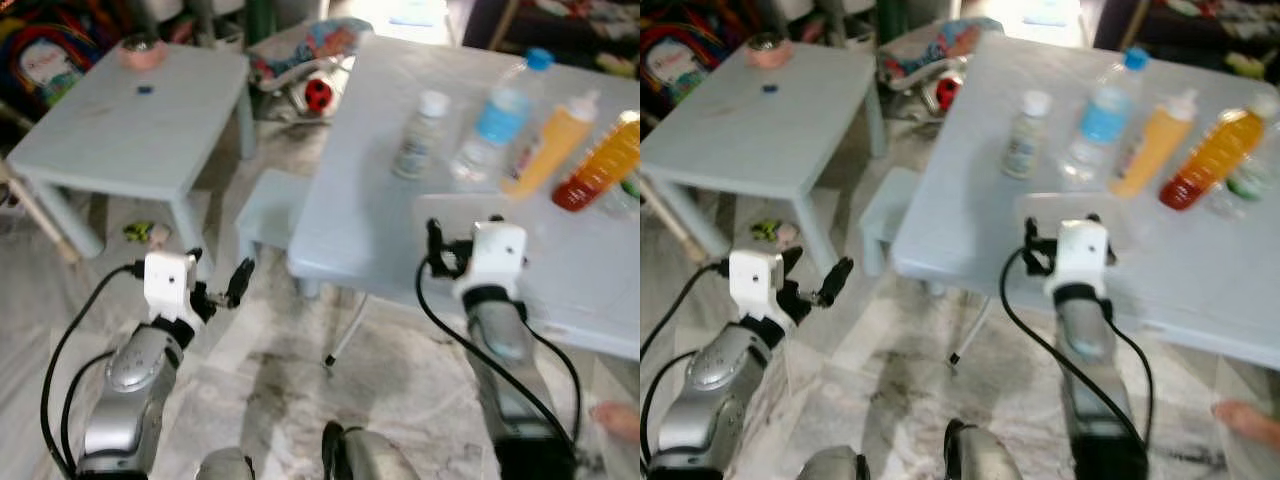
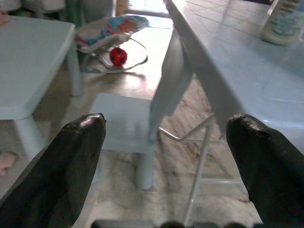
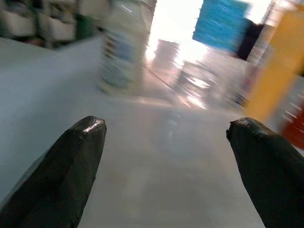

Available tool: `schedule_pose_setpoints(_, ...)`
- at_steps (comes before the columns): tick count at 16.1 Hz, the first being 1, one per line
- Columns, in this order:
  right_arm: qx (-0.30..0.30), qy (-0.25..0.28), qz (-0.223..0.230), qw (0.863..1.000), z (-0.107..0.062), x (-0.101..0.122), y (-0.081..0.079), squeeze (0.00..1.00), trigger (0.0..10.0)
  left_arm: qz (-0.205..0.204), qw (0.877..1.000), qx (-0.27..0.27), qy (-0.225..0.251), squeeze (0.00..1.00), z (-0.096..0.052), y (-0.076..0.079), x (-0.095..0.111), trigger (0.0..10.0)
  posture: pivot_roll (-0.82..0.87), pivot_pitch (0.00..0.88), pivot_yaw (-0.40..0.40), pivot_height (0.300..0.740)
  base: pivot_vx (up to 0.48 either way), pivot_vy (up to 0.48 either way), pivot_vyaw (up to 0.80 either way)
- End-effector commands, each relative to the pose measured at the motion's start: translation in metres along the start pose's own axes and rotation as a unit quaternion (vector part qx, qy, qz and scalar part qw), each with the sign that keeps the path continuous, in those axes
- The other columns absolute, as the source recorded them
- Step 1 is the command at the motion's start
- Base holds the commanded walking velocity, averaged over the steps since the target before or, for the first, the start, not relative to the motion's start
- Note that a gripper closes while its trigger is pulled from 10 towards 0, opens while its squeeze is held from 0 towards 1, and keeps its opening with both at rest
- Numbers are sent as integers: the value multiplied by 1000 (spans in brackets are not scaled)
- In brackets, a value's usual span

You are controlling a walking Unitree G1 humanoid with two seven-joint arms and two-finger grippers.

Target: Restocking fridge

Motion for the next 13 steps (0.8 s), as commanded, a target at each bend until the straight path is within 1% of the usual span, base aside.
schedule_pose_setpoints(1, -13, 17, -16, 1000, -1, 7, 8, 0, 10000, -8, 1000, -7, 4, 0, 3, 3, 2, 10000, 28, 115, -48, 740, 0, 0, -800)
schedule_pose_setpoints(2, -7, 26, -25, 999, -1, 10, 6, 0, 10000, -12, 1000, -2, 7, 0, 6, 2, 3, 10000, 27, 112, -50, 740, 0, 0, -800)
schedule_pose_setpoints(3, 7, 43, -38, 998, 1, 16, 1, 0, 10000, -16, 999, 21, 20, 0, 8, -3, 7, 10000, 25, 108, -54, 740, 0, 0, -800)
schedule_pose_setpoints(4, 25, 60, -47, 997, 3, 23, -4, 0, 10000, -7, 998, 61, 34, 0, 10, -13, 13, 10000, 26, 102, -60, 740, 0, 0, -800)
schedule_pose_setpoints(5, 42, 68, -42, 996, 3, 27, -9, 0, 10000, 6, 994, 102, 50, 0, 9, -24, 17, 10000, 29, 96, -63, 740, 0, 0, -500)
schedule_pose_setpoints(6, 56, 75, -51, 994, 2, 28, -11, 0, 10000, 15, 987, 147, 59, 0, 8, -34, 20, 10000, 31, 89, -67, 740, 0, 0, 0)
schedule_pose_setpoints(7, 64, 79, -59, 993, 1, 29, -13, 0, 10000, 36, 984, 164, 63, 0, 8, -38, 23, 10000, 34, 79, -74, 740, 0, 0, 0)
schedule_pose_setpoints(8, 67, 82, -66, 992, 1, 28, -15, 0, 10000, 44, 980, 185, 61, 0, 8, -43, 23, 10000, 37, 67, -78, 740, 0, 0, 0)
schedule_pose_setpoints(9, 68, 83, -66, 992, 2, 27, -15, 0, 10000, 42, 979, 192, 60, 0, 9, -44, 22, 10000, 40, 61, -80, 740, 0, 0, 0)
schedule_pose_setpoints(10, 70, 84, -59, 992, 4, 29, -16, 0, 10000, 35, 980, 185, 68, 0, 10, -42, 25, 10000, 41, 55, -81, 740, 0, 0, 0)
schedule_pose_setpoints(11, 68, 82, -46, 993, 4, 29, -15, 0, 10000, 33, 980, 183, 73, 0, 9, -40, 26, 10000, 45, 32, -74, 740, 0, 0, 0)
schedule_pose_setpoints(12, 44, 68, -27, 996, 2, 25, -7, 0, 10000, 29, 981, 177, 74, 0, 4, -36, 26, 10000, 48, 24, -70, 740, 0, 0, 0)
schedule_pose_setpoints(13, 22, 52, -26, 998, -7, 16, 1, 0, 10000, 25, 984, 164, 69, 0, -1, -29, 21, 10000, 44, 24, -61, 740, 0, 0, 0)
Point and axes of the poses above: a point about 5 cm out from each wrist's last joint towards the gripper, its own z axis pointing out of the wrist towards the gripper, its own x axis along the axis of the wrist's last joint, y = z × x, the point moved 3 cm from there along z, pointing out of the wrist towards the gripper
